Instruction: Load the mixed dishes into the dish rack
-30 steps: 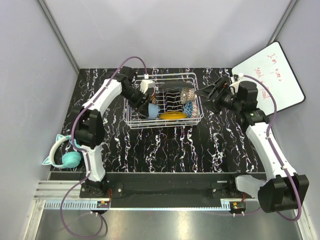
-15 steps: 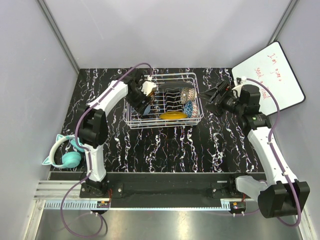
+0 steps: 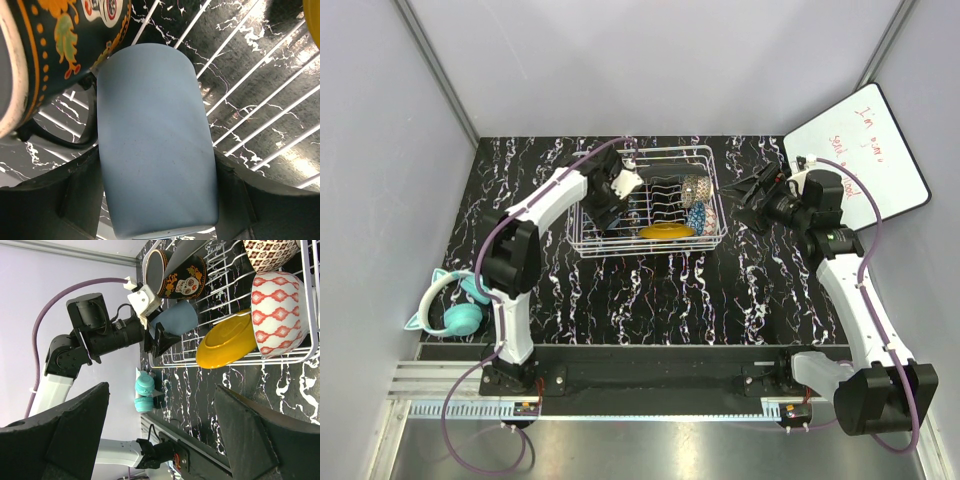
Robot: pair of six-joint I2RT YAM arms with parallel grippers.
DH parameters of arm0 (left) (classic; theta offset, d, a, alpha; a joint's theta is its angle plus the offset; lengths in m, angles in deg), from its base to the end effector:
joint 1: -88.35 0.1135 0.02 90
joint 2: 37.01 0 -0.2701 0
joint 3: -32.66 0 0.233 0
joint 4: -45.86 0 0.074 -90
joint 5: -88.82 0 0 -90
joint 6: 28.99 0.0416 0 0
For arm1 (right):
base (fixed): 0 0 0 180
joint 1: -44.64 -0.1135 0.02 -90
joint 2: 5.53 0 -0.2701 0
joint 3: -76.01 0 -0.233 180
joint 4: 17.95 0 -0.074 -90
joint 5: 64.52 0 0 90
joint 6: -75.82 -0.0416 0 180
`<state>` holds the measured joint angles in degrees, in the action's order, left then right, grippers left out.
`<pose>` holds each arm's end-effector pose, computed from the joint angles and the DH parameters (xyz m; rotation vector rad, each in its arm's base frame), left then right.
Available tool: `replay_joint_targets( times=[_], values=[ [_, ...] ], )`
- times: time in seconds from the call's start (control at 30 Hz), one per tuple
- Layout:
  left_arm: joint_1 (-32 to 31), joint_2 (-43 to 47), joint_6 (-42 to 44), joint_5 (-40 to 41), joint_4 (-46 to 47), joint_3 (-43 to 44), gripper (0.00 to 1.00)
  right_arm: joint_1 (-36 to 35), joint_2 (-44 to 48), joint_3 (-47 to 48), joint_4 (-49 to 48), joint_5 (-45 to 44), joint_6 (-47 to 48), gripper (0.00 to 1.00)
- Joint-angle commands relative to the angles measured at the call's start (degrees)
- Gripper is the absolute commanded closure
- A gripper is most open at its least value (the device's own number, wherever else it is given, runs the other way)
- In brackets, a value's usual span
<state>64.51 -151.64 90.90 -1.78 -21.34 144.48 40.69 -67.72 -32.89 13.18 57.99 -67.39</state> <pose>0.3701 -0.1640 0.2390 1.2643 2.4901 0.0114 0.2231 0.0378 0.3472 0.4907 2.0362 1.1868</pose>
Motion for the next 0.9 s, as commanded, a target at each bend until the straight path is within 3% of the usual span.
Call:
replay_joint_targets(
  times=[0.0, 0.07, 0.13, 0.57, 0.73, 0.87],
  values=[
    [-0.8, 1.6, 1.4, 1.8, 1.9, -1.0, 0.37, 0.4, 0.6, 0.0, -0.8, 1.1, 1.2, 0.07],
    [-0.9, 2.6, 1.8, 1.6, 1.9, -1.6, 0.15, 0.5, 0.7, -0.1, -0.8, 1.0, 1.2, 0.07],
    [-0.9, 3.2, 1.6, 1.1, 2.1, -2.0, 0.01, 0.5, 0.5, -0.2, -0.8, 1.1, 1.1, 0.07],
    [-1.5, 4.9, 3.0, 2.5, 1.6, 0.2, 0.01, 0.5, 1.4, -1.3, -1.8, 1.2, 1.4, 0.05],
    [-1.5, 8.4, 3.4, 2.3, 0.0, 2.7, 0.01, 0.4, 0.9, -0.9, -1.5, 1.9, 3.2, 0.00],
    [-1.5, 14.2, 1.8, 1.0, 0.0, 3.6, 0.01, 0.5, 0.4, 0.9, 5.5, -2.3, 9.9, 0.00]
  ],
)
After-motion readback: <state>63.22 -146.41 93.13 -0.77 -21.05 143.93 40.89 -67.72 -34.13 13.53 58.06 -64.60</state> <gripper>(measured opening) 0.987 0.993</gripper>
